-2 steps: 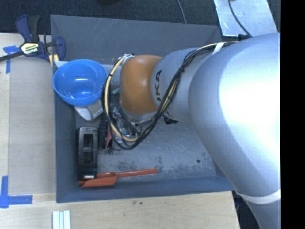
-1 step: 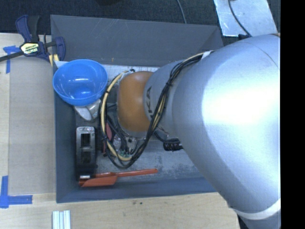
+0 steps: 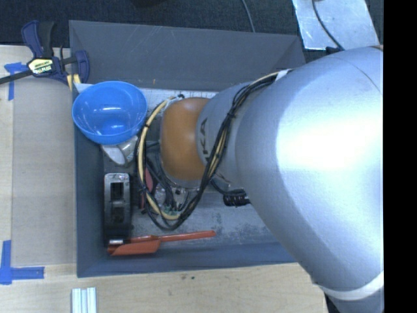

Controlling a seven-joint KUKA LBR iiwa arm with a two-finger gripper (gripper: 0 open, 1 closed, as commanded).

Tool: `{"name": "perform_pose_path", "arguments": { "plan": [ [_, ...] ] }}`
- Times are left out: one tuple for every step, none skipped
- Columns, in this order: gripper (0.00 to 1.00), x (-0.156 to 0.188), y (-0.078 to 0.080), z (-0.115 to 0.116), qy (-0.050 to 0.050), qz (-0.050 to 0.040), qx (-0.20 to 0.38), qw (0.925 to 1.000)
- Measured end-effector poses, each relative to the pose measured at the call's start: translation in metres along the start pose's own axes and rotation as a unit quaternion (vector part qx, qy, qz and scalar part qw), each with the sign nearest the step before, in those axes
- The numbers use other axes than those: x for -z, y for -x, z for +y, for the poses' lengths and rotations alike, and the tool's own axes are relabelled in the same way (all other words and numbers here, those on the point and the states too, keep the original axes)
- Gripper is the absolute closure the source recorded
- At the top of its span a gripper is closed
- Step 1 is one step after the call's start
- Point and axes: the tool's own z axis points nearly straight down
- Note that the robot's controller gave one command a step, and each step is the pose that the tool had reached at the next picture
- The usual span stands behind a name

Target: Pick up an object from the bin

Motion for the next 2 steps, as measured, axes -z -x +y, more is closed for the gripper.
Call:
{"name": "perform_pose_path", "arguments": {
  "plan": [
    [1.0,0.017,-0.002,-0.002,-0.002,0.0035,0.0,1.0],
    [1.0,0.063,0.0,0.002,0.005,-0.0009,0.003,1.0]
  ]
}}
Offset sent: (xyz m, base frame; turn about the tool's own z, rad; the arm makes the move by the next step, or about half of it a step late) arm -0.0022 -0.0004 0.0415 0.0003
